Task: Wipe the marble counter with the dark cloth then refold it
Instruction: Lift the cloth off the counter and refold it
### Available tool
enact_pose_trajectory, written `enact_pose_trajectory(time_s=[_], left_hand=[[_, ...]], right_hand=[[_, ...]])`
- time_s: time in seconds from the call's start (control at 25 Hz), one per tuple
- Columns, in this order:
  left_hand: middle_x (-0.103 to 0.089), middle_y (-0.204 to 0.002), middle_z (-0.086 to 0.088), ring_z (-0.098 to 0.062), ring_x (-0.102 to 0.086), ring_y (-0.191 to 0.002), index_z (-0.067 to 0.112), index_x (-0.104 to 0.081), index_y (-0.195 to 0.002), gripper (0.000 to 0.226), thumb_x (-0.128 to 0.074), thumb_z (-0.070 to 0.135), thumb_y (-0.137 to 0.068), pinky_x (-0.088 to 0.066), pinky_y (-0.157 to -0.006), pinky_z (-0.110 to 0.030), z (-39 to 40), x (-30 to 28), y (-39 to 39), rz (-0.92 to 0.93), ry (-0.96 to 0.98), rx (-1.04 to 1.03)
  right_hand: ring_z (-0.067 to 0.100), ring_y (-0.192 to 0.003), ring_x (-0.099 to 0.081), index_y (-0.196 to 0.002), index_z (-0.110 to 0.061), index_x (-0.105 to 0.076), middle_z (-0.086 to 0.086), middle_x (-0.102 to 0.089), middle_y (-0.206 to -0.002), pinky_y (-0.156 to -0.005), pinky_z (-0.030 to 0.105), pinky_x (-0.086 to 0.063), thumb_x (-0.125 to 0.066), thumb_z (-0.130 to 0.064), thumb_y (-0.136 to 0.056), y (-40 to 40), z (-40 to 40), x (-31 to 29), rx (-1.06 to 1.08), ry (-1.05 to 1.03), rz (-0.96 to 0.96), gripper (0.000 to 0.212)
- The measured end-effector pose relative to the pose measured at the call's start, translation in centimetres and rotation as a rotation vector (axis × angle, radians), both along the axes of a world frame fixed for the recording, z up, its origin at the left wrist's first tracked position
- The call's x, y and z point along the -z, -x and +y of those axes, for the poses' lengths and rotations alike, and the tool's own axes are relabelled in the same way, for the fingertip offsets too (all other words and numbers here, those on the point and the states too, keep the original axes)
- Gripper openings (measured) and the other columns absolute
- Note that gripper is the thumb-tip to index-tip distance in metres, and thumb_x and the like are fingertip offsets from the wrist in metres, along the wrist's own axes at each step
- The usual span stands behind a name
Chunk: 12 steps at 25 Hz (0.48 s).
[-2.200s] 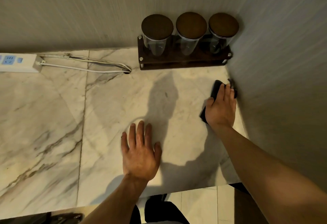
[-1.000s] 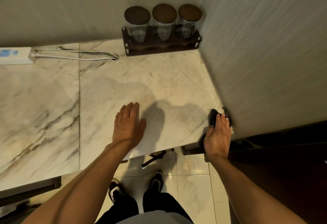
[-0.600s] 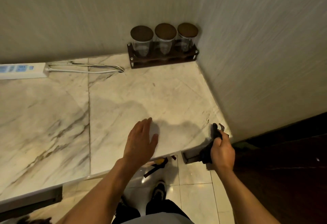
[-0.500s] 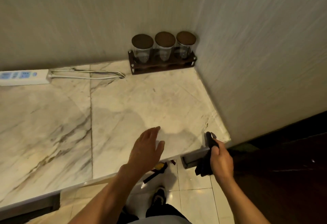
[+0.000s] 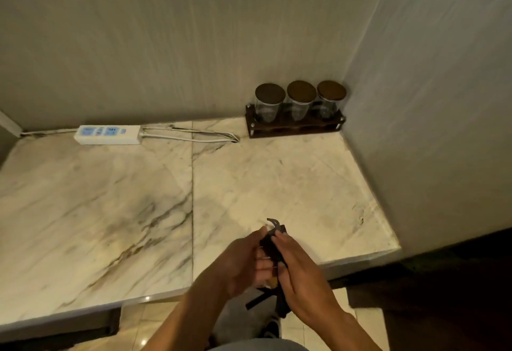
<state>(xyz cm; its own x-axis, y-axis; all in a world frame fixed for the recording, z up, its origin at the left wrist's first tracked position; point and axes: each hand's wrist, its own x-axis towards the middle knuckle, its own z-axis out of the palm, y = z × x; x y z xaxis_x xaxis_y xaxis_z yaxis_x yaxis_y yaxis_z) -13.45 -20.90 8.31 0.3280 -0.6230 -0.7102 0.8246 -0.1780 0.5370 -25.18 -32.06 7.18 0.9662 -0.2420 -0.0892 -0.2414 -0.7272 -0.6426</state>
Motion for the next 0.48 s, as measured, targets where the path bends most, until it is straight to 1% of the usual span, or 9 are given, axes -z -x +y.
enact_pose_trajectory(time_s=[0.08, 0.16, 0.2, 0.24, 0.32, 0.36, 0.4, 0.44, 0.48], left_hand=[[-0.066, -0.095, -0.016, -0.027, -0.067, -0.074, 0.005, -0.069, -0.11, 0.036, -0.048, 0.03, -0.095, -0.057, -0.069, -0.039, 1.4, 0.0, -0.8, 0.002, 0.006, -0.081], [-0.069, -0.084, -0.014, -0.023, -0.066, -0.067, 0.003, -0.067, -0.108, 0.032, -0.046, 0.024, -0.096, -0.056, -0.063, -0.034, 2.8, 0.0, -1.4, 0.002, 0.002, -0.159], [-0.07, -0.083, -0.013, -0.022, -0.066, -0.067, 0.003, -0.066, -0.107, 0.031, -0.045, 0.024, -0.096, -0.055, -0.062, -0.034, 3.5, -0.1, -1.7, -0.001, 0.008, -0.188], [-0.07, -0.086, -0.014, -0.023, -0.066, -0.07, 0.003, -0.065, -0.108, 0.031, -0.044, 0.023, -0.096, -0.055, -0.064, -0.035, 4.3, -0.2, -2.1, -0.006, 0.014, -0.216], [-0.071, -0.101, -0.017, -0.028, -0.069, -0.085, 0.003, -0.064, -0.113, 0.034, -0.044, 0.024, -0.096, -0.054, -0.073, -0.037, 6.1, -0.4, -2.9, -0.024, 0.036, -0.273], [-0.07, -0.108, -0.018, -0.031, -0.069, -0.093, 0.003, -0.063, -0.115, 0.035, -0.044, 0.025, -0.096, -0.054, -0.078, -0.04, 7.0, -0.5, -3.5, -0.033, 0.051, -0.301], [-0.07, -0.111, -0.018, -0.033, -0.068, -0.098, 0.004, -0.063, -0.115, 0.035, -0.043, 0.025, -0.096, -0.053, -0.082, -0.042, 7.7, -0.6, -4.1, -0.029, 0.067, -0.33], [-0.071, -0.11, -0.018, -0.032, -0.068, -0.1, 0.005, -0.063, -0.114, 0.035, -0.041, 0.026, -0.097, -0.052, -0.083, -0.043, 8.4, -0.8, -4.7, -0.012, 0.084, -0.361], [-0.072, -0.106, -0.018, -0.031, -0.069, -0.097, 0.005, -0.064, -0.111, 0.035, -0.039, 0.025, -0.097, -0.051, -0.082, -0.045, 9.1, -0.9, -5.4, 0.022, 0.11, -0.404]], right_hand=[[-0.005, -0.141, -0.003, -0.149, -0.028, -0.02, -0.022, -0.005, -0.151, -0.111, 0.01, -0.002, -0.035, -0.021, -0.099, -1.2, 0.6, 0.0, -0.079, 0.056, 0.0, 0.053], [-0.005, -0.141, 0.005, -0.15, -0.032, -0.012, -0.026, 0.005, -0.15, -0.113, 0.013, 0.0, -0.032, -0.029, -0.099, -2.7, 1.4, -0.3, -0.147, 0.095, -0.012, 0.055], [-0.007, -0.141, 0.009, -0.15, -0.035, -0.007, -0.028, 0.009, -0.15, -0.113, 0.014, 0.0, -0.031, -0.034, -0.099, -3.3, 1.9, -0.3, -0.179, 0.113, -0.01, 0.057], [-0.008, -0.14, 0.012, -0.149, -0.039, -0.002, -0.029, 0.011, -0.151, -0.113, 0.016, 0.0, -0.031, -0.04, -0.098, -3.9, 2.3, -0.4, -0.208, 0.127, -0.005, 0.059], [-0.01, -0.139, 0.013, -0.147, -0.044, 0.003, -0.03, 0.011, -0.152, -0.111, 0.016, 0.0, -0.03, -0.051, -0.095, -4.9, 2.9, -0.5, -0.218, 0.096, -0.002, 0.062], [-0.011, -0.139, 0.01, -0.146, -0.046, 0.0, -0.033, 0.007, -0.151, -0.111, 0.016, -0.002, -0.031, -0.054, -0.094, -5.6, 3.2, -0.6, -0.186, 0.009, -0.007, 0.062], [-0.012, -0.139, 0.004, -0.145, -0.05, -0.005, -0.037, 0.002, -0.149, -0.11, 0.016, -0.007, -0.032, -0.056, -0.093, -6.2, 3.3, -0.6, -0.113, -0.126, -0.007, 0.059], [-0.012, -0.138, -0.006, -0.144, -0.052, -0.013, -0.039, -0.006, -0.147, -0.108, 0.017, -0.014, -0.034, -0.057, -0.094, -7.0, 3.4, -0.6, -0.005, -0.289, -0.002, 0.055], [-0.008, -0.135, -0.018, -0.141, -0.052, -0.022, -0.036, -0.016, -0.148, -0.106, 0.02, -0.021, -0.037, -0.056, -0.095, -7.9, 3.6, -0.4, 0.119, -0.476, 0.02, 0.049]])
